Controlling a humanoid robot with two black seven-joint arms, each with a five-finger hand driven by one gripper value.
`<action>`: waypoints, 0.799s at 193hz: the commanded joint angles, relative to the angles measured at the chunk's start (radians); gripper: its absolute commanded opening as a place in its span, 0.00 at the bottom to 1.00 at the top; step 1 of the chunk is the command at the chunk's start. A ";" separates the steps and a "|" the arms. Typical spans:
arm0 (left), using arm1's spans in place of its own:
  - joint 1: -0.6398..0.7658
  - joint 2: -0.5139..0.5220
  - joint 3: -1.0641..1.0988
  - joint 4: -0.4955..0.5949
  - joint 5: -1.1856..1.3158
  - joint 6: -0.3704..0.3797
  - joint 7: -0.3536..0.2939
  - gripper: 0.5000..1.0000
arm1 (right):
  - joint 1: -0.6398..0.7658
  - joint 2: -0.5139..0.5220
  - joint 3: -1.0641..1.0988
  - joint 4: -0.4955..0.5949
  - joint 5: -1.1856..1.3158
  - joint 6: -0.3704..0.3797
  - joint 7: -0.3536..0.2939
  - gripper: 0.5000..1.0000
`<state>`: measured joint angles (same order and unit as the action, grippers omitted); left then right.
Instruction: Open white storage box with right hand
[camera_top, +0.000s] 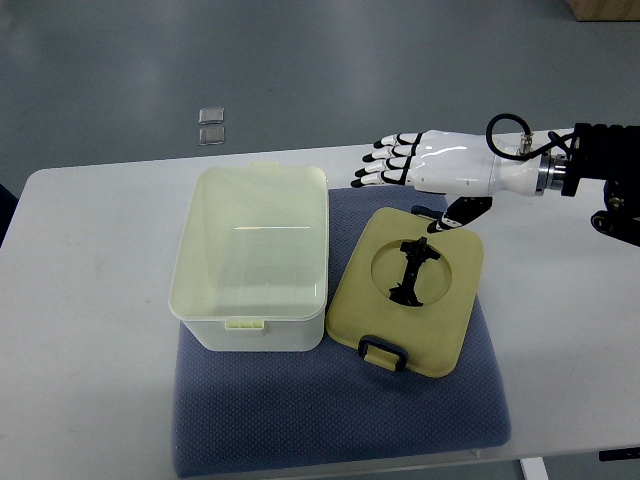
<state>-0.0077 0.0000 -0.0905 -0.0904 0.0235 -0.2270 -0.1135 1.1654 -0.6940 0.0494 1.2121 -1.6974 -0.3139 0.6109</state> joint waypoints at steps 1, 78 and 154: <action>0.000 0.000 0.000 0.000 0.001 0.000 0.000 1.00 | -0.006 0.004 0.087 0.000 0.111 0.058 0.000 0.83; 0.000 0.000 0.000 0.000 0.001 0.000 0.000 1.00 | -0.090 0.151 0.507 -0.052 0.961 0.259 -0.321 0.82; 0.000 0.000 0.000 0.000 0.000 0.000 0.000 1.00 | -0.150 0.274 0.560 -0.261 1.477 0.055 -0.611 0.82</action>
<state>-0.0076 0.0000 -0.0905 -0.0904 0.0235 -0.2271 -0.1135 1.0449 -0.4326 0.6110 0.9688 -0.2714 -0.2460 0.0324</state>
